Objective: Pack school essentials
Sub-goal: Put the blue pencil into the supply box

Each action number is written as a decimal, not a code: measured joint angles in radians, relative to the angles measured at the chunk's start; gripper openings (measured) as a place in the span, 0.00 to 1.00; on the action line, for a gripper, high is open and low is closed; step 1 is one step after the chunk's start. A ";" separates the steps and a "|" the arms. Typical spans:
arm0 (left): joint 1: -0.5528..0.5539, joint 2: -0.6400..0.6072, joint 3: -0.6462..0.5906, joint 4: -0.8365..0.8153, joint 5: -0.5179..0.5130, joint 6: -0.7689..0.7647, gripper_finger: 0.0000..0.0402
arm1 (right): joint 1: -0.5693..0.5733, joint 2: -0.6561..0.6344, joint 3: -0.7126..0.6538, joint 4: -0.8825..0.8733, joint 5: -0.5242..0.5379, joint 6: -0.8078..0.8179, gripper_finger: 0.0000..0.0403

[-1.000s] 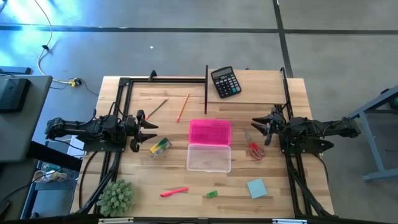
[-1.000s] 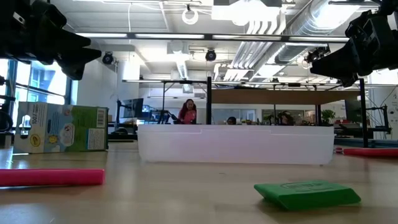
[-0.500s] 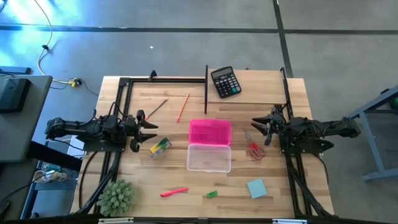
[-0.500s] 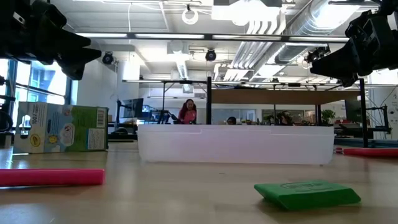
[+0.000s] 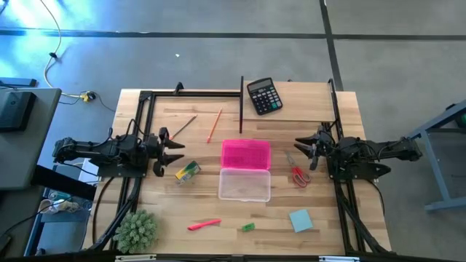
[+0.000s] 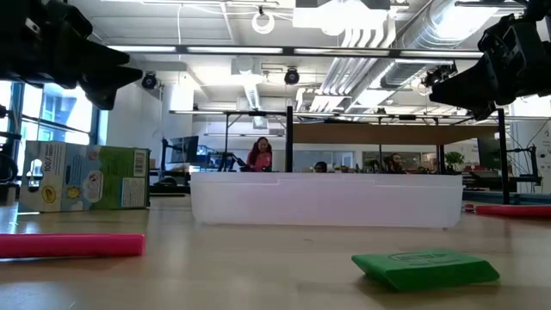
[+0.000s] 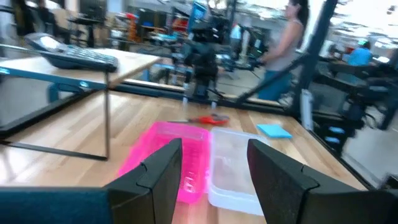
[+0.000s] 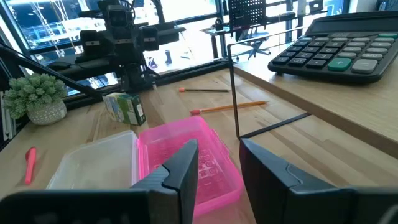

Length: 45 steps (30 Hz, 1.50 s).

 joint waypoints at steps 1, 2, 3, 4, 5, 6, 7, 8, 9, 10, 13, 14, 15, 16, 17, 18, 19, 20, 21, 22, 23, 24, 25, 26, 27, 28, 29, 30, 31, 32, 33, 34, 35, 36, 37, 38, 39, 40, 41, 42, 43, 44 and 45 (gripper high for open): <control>0.000 0.000 0.000 0.005 -0.033 -0.004 0.43 | 0.000 0.000 0.000 0.000 0.000 0.000 0.27; 0.000 0.000 0.000 0.011 -0.070 -0.011 0.43 | 0.000 0.000 0.000 0.000 0.000 0.000 0.27; 0.000 0.000 0.000 0.021 -0.108 -0.016 0.43 | 0.000 0.000 0.000 0.000 0.000 0.000 0.27; 0.000 0.000 0.001 0.030 -0.146 -0.016 0.43 | 0.000 0.000 0.000 0.000 0.000 0.000 0.27; 0.000 0.000 0.006 0.030 -0.183 -0.013 0.43 | 0.000 0.000 0.000 0.000 0.000 0.000 0.27; 0.000 0.000 0.014 0.025 -0.216 -0.008 0.43 | 0.000 0.000 0.000 0.000 0.000 0.000 0.27; 0.001 0.000 0.026 0.015 -0.252 -0.008 0.43 | 0.000 0.000 0.000 0.000 0.000 0.000 0.27; 0.004 0.003 0.039 0.007 -0.286 -0.007 0.43 | 0.000 0.000 0.000 0.000 0.000 0.000 0.27; 0.010 0.010 0.055 -0.005 -0.311 -0.007 0.43 | 0.000 0.000 0.000 0.000 0.000 0.000 0.27; 0.018 0.018 0.075 -0.024 -0.333 -0.007 0.43 | 0.000 0.000 0.000 0.000 0.000 0.000 0.27; 0.056 0.063 0.147 -0.101 -0.382 -0.015 0.43 | 0.000 0.000 0.000 0.000 0.000 0.000 0.27; 0.071 0.085 0.171 -0.130 -0.399 -0.028 0.43 | 0.000 0.000 0.000 0.000 0.000 0.000 0.27; 0.089 0.111 0.198 -0.162 -0.418 -0.047 0.43 | 0.000 0.000 0.000 0.000 0.000 0.000 0.27; 0.109 0.139 0.224 -0.194 -0.431 -0.063 0.43 | 0.000 0.000 0.000 0.000 0.000 0.000 0.27; 0.129 0.171 0.253 -0.223 -0.439 -0.079 0.43 | 0.000 0.000 0.000 0.000 0.000 0.000 0.27; 0.152 0.205 0.280 -0.247 -0.442 -0.097 0.43 | 0.000 0.000 0.000 0.000 0.000 0.000 0.27; 0.176 0.240 0.308 -0.274 -0.442 -0.117 0.43 | 0.000 0.000 0.000 0.000 0.000 0.000 0.27; 0.201 0.275 0.336 -0.302 -0.442 -0.138 0.43 | 0.000 0.000 0.000 0.000 0.000 0.000 0.27; 0.227 0.310 0.363 -0.330 -0.441 -0.156 0.43 | 0.000 0.000 0.000 0.000 0.000 0.000 0.27; 0.251 0.348 0.394 -0.365 -0.441 -0.172 0.43 | 0.000 0.000 0.000 0.000 0.000 0.000 0.27; 0.276 0.383 0.426 -0.407 -0.441 -0.187 0.43 | 0.000 0.000 0.000 0.000 0.000 0.000 0.27; 0.299 0.419 0.457 -0.452 -0.440 -0.199 0.43 | 0.000 0.000 0.000 0.000 0.000 0.000 0.27; 0.323 0.457 0.491 -0.509 -0.437 -0.215 0.43 | 0.000 0.000 0.000 0.000 0.000 0.000 0.27; 0.346 0.492 0.521 -0.564 -0.426 -0.236 0.43 | 0.000 0.000 0.000 0.000 0.000 0.000 0.27; 0.369 0.528 0.551 -0.613 -0.409 -0.255 0.43 | 0.000 0.000 0.000 0.000 0.000 0.000 0.27; 0.390 0.562 0.579 -0.656 -0.382 -0.276 0.43 | 0.000 0.000 0.000 0.000 0.000 0.000 0.27; 0.410 0.595 0.603 -0.694 -0.352 -0.296 0.43 | 0.000 0.000 0.000 0.000 0.000 0.000 0.27; 0.428 0.628 0.625 -0.727 -0.319 -0.311 0.43 | 0.000 0.000 0.000 0.000 0.000 0.000 0.27; 0.444 0.658 0.643 -0.754 -0.286 -0.326 0.43 | 0.000 0.000 0.000 0.000 0.000 0.000 0.27; 0.457 0.685 0.656 -0.774 -0.259 -0.342 0.43 | 0.000 0.000 0.000 0.000 0.000 0.000 0.27; 0.471 0.717 0.668 -0.793 -0.235 -0.356 0.43 | 0.000 0.000 0.000 0.000 0.000 0.000 0.27; 0.484 0.745 0.676 -0.809 -0.217 -0.361 0.43 | 0.000 0.000 0.000 0.000 0.000 0.000 0.27; 0.495 0.773 0.682 -0.825 -0.200 -0.364 0.43 | 0.000 0.000 0.000 0.000 0.000 0.000 0.27; 0.506 0.800 0.686 -0.840 -0.187 -0.365 0.43 | 0.000 0.000 0.000 0.000 0.000 0.000 0.27; 0.516 0.825 0.688 -0.854 -0.177 -0.367 0.43 | 0.000 0.000 0.000 0.000 0.000 0.000 0.27; 0.526 0.850 0.689 -0.868 -0.166 -0.367 0.43 | 0.000 0.000 0.000 0.000 0.000 0.000 0.27; 0.535 0.874 0.689 -0.883 -0.156 -0.367 0.43 | 0.000 0.000 0.000 0.000 0.000 0.000 0.27; 0.543 0.895 0.689 -0.898 -0.145 -0.369 0.43 | 0.000 0.000 0.000 0.000 0.000 0.000 0.27; 0.551 0.916 0.689 -0.914 -0.136 -0.376 0.43 | 0.000 0.000 0.000 0.000 0.000 0.000 0.27; 0.557 0.938 0.689 -0.928 -0.127 -0.383 0.43 | 0.000 0.000 0.000 0.000 0.000 0.000 0.27; 0.562 0.957 0.689 -0.943 -0.118 -0.392 0.43 | 0.000 0.000 0.000 0.000 0.000 0.000 0.27; 0.566 0.974 0.689 -0.956 -0.111 -0.401 0.43 | 0.000 0.000 0.000 0.000 0.000 0.000 0.27; 0.571 0.991 0.689 -0.965 -0.107 -0.403 0.43 | 0.000 0.000 0.000 0.000 0.000 0.000 0.27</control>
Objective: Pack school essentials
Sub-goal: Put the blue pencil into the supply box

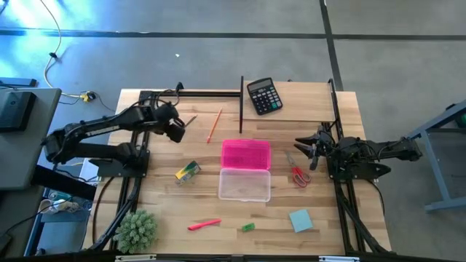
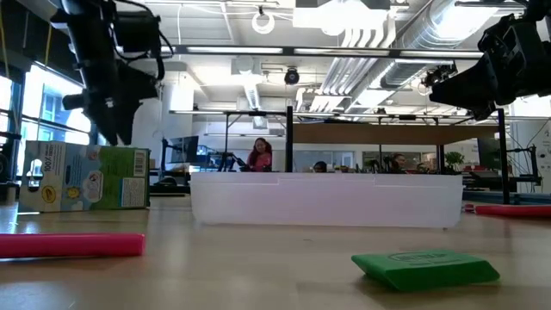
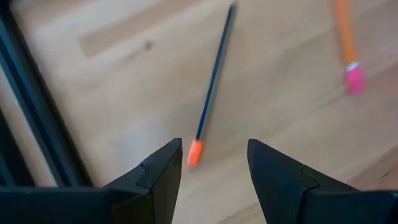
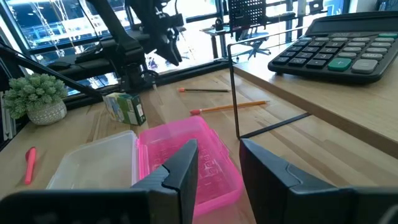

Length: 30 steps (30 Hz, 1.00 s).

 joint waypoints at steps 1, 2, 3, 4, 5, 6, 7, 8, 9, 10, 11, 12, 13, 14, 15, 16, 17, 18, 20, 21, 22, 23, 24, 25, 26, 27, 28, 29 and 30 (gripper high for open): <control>0.002 0.016 0.000 -0.005 0.004 0.000 0.43 | 0.000 0.000 0.000 0.000 0.000 0.000 0.27; 0.005 0.029 0.000 -0.008 0.007 0.000 0.43 | 0.000 0.000 0.000 0.000 0.000 0.000 0.27; 0.007 0.042 0.000 -0.008 0.009 0.000 0.43 | 0.000 0.000 0.000 0.000 0.000 0.000 0.27; 0.007 0.054 0.000 -0.007 0.012 0.000 0.43 | 0.000 0.000 0.000 0.000 0.000 0.000 0.27; 0.007 0.066 0.000 -0.007 0.014 0.000 0.43 | 0.000 0.000 0.000 0.000 0.000 0.000 0.27; 0.007 0.079 0.000 -0.007 0.015 0.000 0.43 | 0.000 0.000 0.000 0.000 0.000 0.000 0.27; 0.007 0.091 0.000 -0.007 0.015 -0.001 0.43 | 0.000 0.000 0.000 0.000 0.000 0.000 0.27; 0.007 0.102 0.000 -0.007 0.015 -0.007 0.43 | 0.000 0.000 0.000 0.000 0.000 0.000 0.27; 0.007 0.115 0.000 -0.007 0.014 -0.020 0.43 | 0.000 0.000 0.000 0.000 0.000 0.000 0.27; 0.007 0.130 0.000 -0.007 0.014 -0.032 0.43 | 0.000 0.000 0.000 0.000 0.000 0.000 0.27; 0.007 0.144 0.000 -0.007 0.014 -0.040 0.43 | 0.000 0.000 0.000 0.000 0.000 0.000 0.27; 0.007 0.159 0.000 -0.007 0.014 -0.040 0.43 | 0.000 0.000 0.000 0.000 0.000 0.000 0.27; 0.007 0.173 0.000 -0.005 0.014 -0.036 0.43 | 0.000 0.000 0.000 0.000 0.000 0.000 0.27; 0.007 0.188 0.000 -0.002 0.014 -0.027 0.43 | 0.000 0.000 0.000 0.000 0.000 0.000 0.27; 0.007 0.202 0.000 -0.001 0.016 -0.022 0.43 | 0.000 0.000 0.000 0.000 0.000 0.000 0.27; 0.007 0.218 0.000 0.000 0.018 -0.019 0.43 | 0.000 0.000 0.000 0.000 0.000 0.000 0.27; 0.007 0.232 0.000 0.001 0.022 -0.017 0.43 | 0.000 0.000 0.000 0.000 0.000 0.000 0.27; 0.007 0.247 0.000 0.001 0.025 -0.017 0.43 | 0.000 0.000 0.000 0.000 0.000 0.000 0.27; 0.007 0.274 0.000 0.002 0.031 -0.006 0.43 | 0.000 0.000 0.000 0.000 0.000 0.000 0.27; 0.007 0.287 0.000 0.003 0.034 -0.001 0.43 | 0.000 0.000 0.000 0.000 0.000 0.000 0.27; 0.007 0.300 0.000 0.005 0.038 -0.001 0.43 | 0.000 0.000 0.000 0.000 0.000 0.000 0.27; 0.007 0.312 0.000 0.009 0.043 0.000 0.43 | 0.000 0.000 0.000 0.000 0.000 0.000 0.27; 0.007 0.325 0.000 0.013 0.046 0.002 0.43 | 0.000 0.000 0.000 0.000 0.000 0.000 0.27; 0.007 0.338 0.000 0.017 0.046 0.002 0.43 | 0.000 0.000 0.000 0.000 0.000 0.000 0.27; 0.007 0.349 0.000 0.019 0.046 0.002 0.43 | 0.000 0.000 0.000 0.000 0.000 0.000 0.27; 0.007 0.360 0.000 0.019 0.045 0.002 0.43 | 0.000 0.000 0.000 0.000 0.000 0.000 0.27; 0.007 0.371 0.000 0.019 0.043 0.002 0.43 | 0.000 0.000 0.000 0.000 0.000 0.000 0.27; 0.007 0.380 0.000 0.021 0.042 0.002 0.43 | 0.000 0.000 0.000 0.000 0.000 0.000 0.27; 0.007 0.389 0.000 0.025 0.043 0.002 0.43 | 0.000 0.000 0.000 0.000 0.000 0.000 0.27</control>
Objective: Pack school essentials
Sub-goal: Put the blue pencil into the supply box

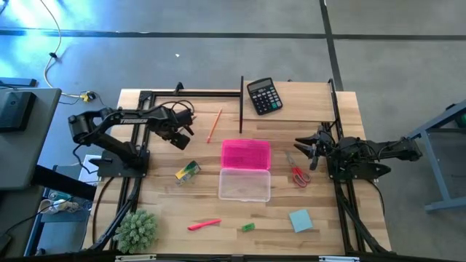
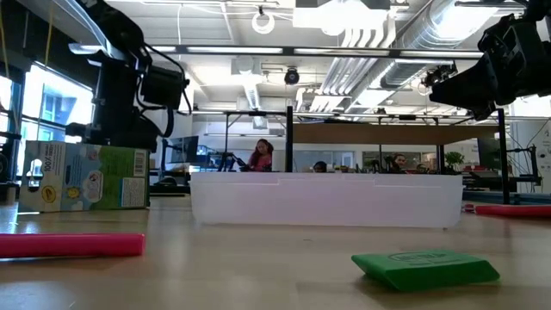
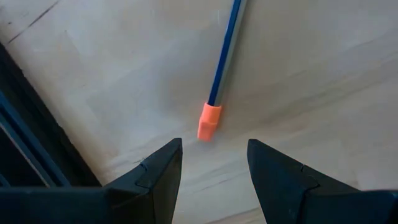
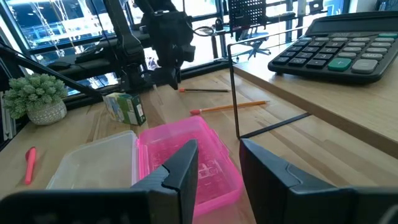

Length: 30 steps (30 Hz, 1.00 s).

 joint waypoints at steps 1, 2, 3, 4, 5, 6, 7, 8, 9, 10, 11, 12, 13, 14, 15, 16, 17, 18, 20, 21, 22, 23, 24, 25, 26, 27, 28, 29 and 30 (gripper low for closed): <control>0.000 0.009 0.000 0.006 0.000 0.000 0.43 | 0.000 0.000 0.000 0.000 0.000 0.000 0.27; 0.000 0.019 0.000 0.014 0.000 0.000 0.43 | 0.000 0.000 0.000 0.000 0.000 0.000 0.27; 0.000 0.028 0.000 0.024 -0.001 0.000 0.43 | 0.000 0.000 0.000 0.000 0.000 0.000 0.27; 0.000 0.036 0.000 0.036 -0.002 0.001 0.43 | 0.000 0.000 0.000 0.000 0.000 0.000 0.27; 0.000 0.045 0.000 0.046 -0.003 0.005 0.43 | 0.000 0.000 0.000 0.000 0.000 0.000 0.27; 0.000 0.053 0.000 0.054 -0.004 0.008 0.43 | 0.000 0.000 0.000 0.000 0.000 0.000 0.27; 0.000 0.061 0.000 0.058 -0.004 0.008 0.43 | 0.000 0.000 0.000 0.000 0.000 0.000 0.27; 0.000 0.069 0.000 0.060 -0.004 0.008 0.43 | 0.000 0.000 0.000 0.000 0.000 0.000 0.27; 0.002 0.077 0.000 0.062 -0.004 0.008 0.43 | 0.000 0.000 0.000 0.000 0.000 0.000 0.27; 0.005 0.085 0.000 0.063 -0.006 0.008 0.43 | 0.000 0.000 0.000 0.000 0.000 0.000 0.27; 0.009 0.089 0.002 0.062 -0.006 0.008 0.43 | 0.000 0.000 0.000 0.000 0.000 0.000 0.27; 0.014 0.095 0.004 0.062 -0.007 0.009 0.43 | 0.000 0.000 0.000 0.000 0.000 0.000 0.27; 0.020 0.100 0.005 0.062 -0.009 0.009 0.43 | 0.000 0.000 0.000 0.000 0.000 0.000 0.27; 0.026 0.103 0.006 0.062 -0.009 0.011 0.43 | 0.000 0.000 0.000 0.000 0.000 0.000 0.27; 0.032 0.106 0.005 0.062 -0.006 0.016 0.43 | 0.000 0.000 0.000 0.000 0.000 0.000 0.27; 0.037 0.107 0.005 0.063 -0.002 0.019 0.43 | 0.000 0.000 0.000 0.000 0.000 0.000 0.27; 0.039 0.108 0.005 0.063 0.000 0.019 0.43 | 0.000 0.000 0.000 0.000 0.000 0.000 0.27; 0.041 0.108 0.005 0.063 0.003 0.019 0.43 | 0.000 0.000 0.000 0.000 0.000 0.000 0.27; 0.043 0.109 0.004 0.065 0.010 0.026 0.42 | 0.000 0.000 0.000 0.000 0.000 0.000 0.27; 0.043 0.109 0.004 0.065 0.012 0.028 0.41 | 0.000 0.000 0.000 0.000 0.000 0.000 0.27; 0.043 0.109 0.004 0.066 0.012 0.028 0.39 | 0.000 0.000 0.000 0.000 0.000 0.000 0.27; 0.043 0.109 0.003 0.067 0.013 0.028 0.37 | 0.000 0.000 0.000 0.000 0.000 0.000 0.27; 0.043 0.109 0.003 0.068 0.015 0.028 0.35 | 0.000 0.000 0.000 0.000 0.000 0.000 0.27; 0.043 0.109 0.003 0.069 0.016 0.028 0.33 | 0.000 0.000 0.000 0.000 0.000 0.000 0.27; 0.043 0.109 0.003 0.070 0.016 0.028 0.31 | 0.000 0.000 0.000 0.000 0.000 0.000 0.27; 0.043 0.110 0.003 0.071 0.016 0.033 0.29 | 0.000 0.000 0.000 0.000 0.000 0.000 0.27; 0.043 0.110 0.003 0.072 0.015 0.044 0.27 | 0.000 0.000 0.000 0.000 0.000 0.000 0.27; 0.043 0.110 0.002 0.074 0.016 0.055 0.25 | 0.000 0.000 0.000 0.000 0.000 0.000 0.27; 0.044 0.110 0.002 0.076 0.018 0.063 0.23 | 0.000 0.000 0.000 0.000 0.000 0.000 0.27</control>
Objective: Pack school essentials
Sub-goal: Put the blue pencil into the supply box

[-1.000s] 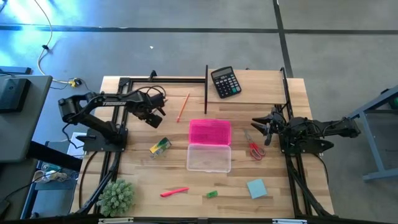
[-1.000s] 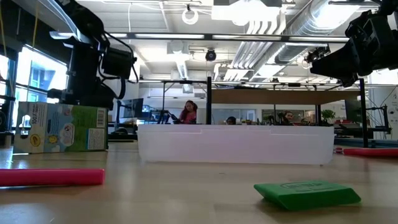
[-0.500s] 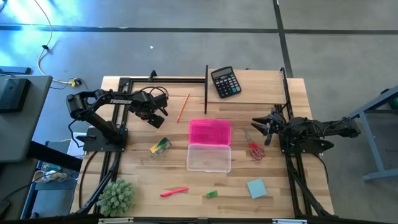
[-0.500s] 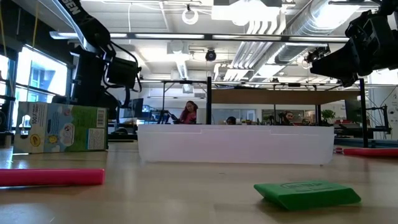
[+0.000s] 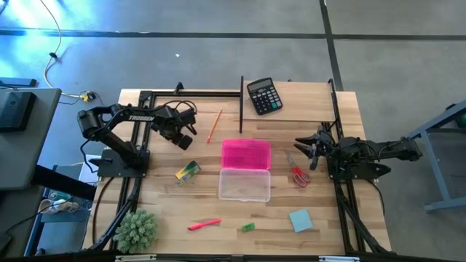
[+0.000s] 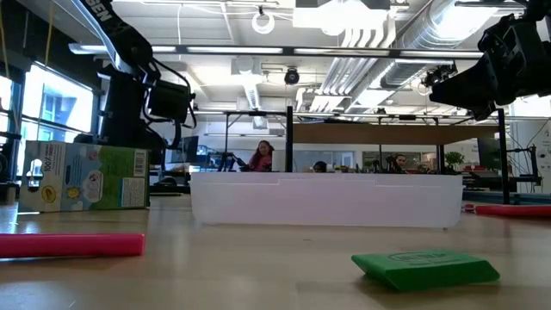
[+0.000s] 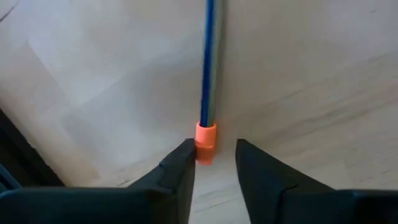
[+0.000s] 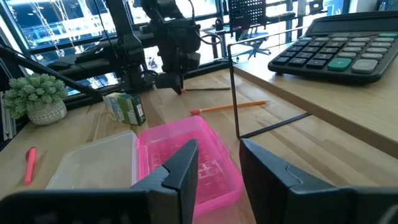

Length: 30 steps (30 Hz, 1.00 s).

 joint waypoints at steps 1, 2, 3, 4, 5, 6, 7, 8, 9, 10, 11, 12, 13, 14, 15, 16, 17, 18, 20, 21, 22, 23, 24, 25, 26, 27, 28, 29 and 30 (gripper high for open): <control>0.000 0.000 0.000 0.002 0.001 0.005 0.21 | 0.000 0.000 0.000 0.000 0.000 0.000 0.27; 0.000 0.000 0.000 0.002 0.001 0.005 0.20 | 0.000 0.000 0.000 0.000 0.000 0.000 0.27; 0.000 0.000 0.000 0.003 0.001 0.005 0.18 | 0.000 0.000 0.000 0.000 0.000 0.000 0.27; 0.000 0.000 -0.001 0.003 0.000 0.006 0.17 | 0.000 0.000 0.000 0.000 0.000 0.000 0.27; 0.000 0.001 -0.001 0.004 0.000 0.009 0.15 | 0.000 0.000 0.000 0.000 0.000 0.000 0.27; 0.000 0.001 -0.001 0.005 0.000 0.016 0.14 | 0.000 0.000 0.000 0.000 0.000 0.000 0.27; 0.000 0.001 -0.001 0.006 0.000 0.024 0.12 | 0.000 0.000 0.000 0.000 0.000 0.000 0.27; 0.000 0.001 -0.001 0.006 0.000 0.030 0.11 | 0.000 0.000 0.000 0.000 0.000 0.000 0.27; 0.000 0.001 -0.001 0.006 0.000 0.035 0.09 | 0.000 0.000 0.000 0.000 0.000 0.000 0.27; 0.000 0.001 -0.001 0.006 0.000 0.042 0.08 | 0.000 0.000 0.000 0.000 0.000 0.000 0.27; 0.000 0.001 -0.001 0.005 0.000 0.045 0.07 | 0.000 0.000 0.000 0.000 0.000 0.000 0.27; 0.000 0.001 -0.001 0.005 0.000 0.049 0.06 | 0.000 0.000 0.000 0.000 0.000 0.000 0.27; 0.000 0.001 -0.001 0.005 0.000 0.050 0.05 | 0.000 0.000 0.000 0.000 0.000 0.000 0.27; 0.000 0.001 -0.002 0.005 0.000 0.050 0.05 | 0.000 0.000 0.000 0.000 0.000 0.000 0.27; 0.000 0.001 -0.002 0.005 0.000 0.050 0.04 | 0.000 0.000 0.000 0.000 0.000 0.000 0.27; 0.000 0.001 -0.002 0.005 0.000 0.051 0.04 | 0.000 0.000 0.000 0.000 0.000 0.000 0.27; 0.000 0.001 -0.002 0.005 0.000 0.055 0.04 | 0.000 0.000 0.000 0.000 0.000 0.000 0.27; 0.000 0.001 -0.002 0.005 0.000 0.059 0.04 | 0.000 0.000 0.000 0.000 0.000 0.000 0.27; 0.000 0.001 -0.002 0.005 0.000 0.068 0.04 | 0.000 0.000 0.000 0.000 0.000 0.000 0.27; 0.001 0.001 -0.002 0.005 0.000 0.068 0.04 | 0.000 0.000 0.000 0.000 0.000 0.000 0.27; 0.001 -0.001 -0.002 0.005 0.000 0.068 0.05 | 0.000 0.000 0.000 0.000 0.000 0.000 0.27; 0.001 -0.006 -0.002 0.005 0.000 0.069 0.05 | 0.000 0.000 0.000 0.000 0.000 0.000 0.27; 0.001 -0.012 -0.002 0.006 0.000 0.069 0.05 | 0.000 0.000 0.000 0.000 0.000 0.000 0.27; 0.001 -0.019 -0.004 0.008 0.000 0.069 0.05 | 0.000 0.000 0.000 0.000 0.000 0.000 0.27; 0.002 -0.025 -0.005 0.008 -0.002 0.069 0.05 | 0.000 0.000 0.000 0.000 0.000 0.000 0.27; 0.003 -0.033 -0.006 0.009 -0.013 0.068 0.05 | 0.000 0.000 0.000 0.000 0.000 0.000 0.27; 0.004 -0.045 -0.006 0.009 -0.018 0.068 0.05 | 0.000 0.000 0.000 0.000 0.000 0.000 0.27; 0.004 -0.057 -0.005 0.009 -0.020 0.067 0.05 | 0.000 0.000 0.000 0.000 0.000 0.000 0.27; 0.004 -0.068 -0.005 0.010 -0.021 0.067 0.05 | 0.000 0.000 0.000 0.000 0.000 0.000 0.27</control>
